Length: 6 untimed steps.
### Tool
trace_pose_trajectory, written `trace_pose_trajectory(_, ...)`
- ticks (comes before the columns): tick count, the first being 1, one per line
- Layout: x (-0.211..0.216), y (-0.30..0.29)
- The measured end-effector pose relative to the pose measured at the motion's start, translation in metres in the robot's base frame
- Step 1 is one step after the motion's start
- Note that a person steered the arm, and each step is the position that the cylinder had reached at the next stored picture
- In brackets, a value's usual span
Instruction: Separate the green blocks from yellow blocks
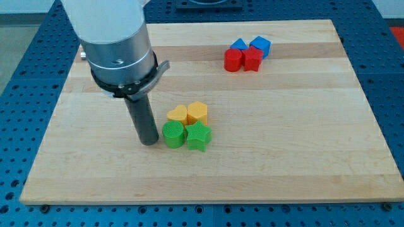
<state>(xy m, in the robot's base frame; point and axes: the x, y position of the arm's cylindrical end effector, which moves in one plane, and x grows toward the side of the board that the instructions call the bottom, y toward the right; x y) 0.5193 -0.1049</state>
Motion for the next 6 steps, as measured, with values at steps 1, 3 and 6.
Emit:
trace_pose_trajectory(1,0.0,0.018)
trace_pose_trajectory(3,0.0,0.063)
trace_pose_trajectory(6,0.011,0.12)
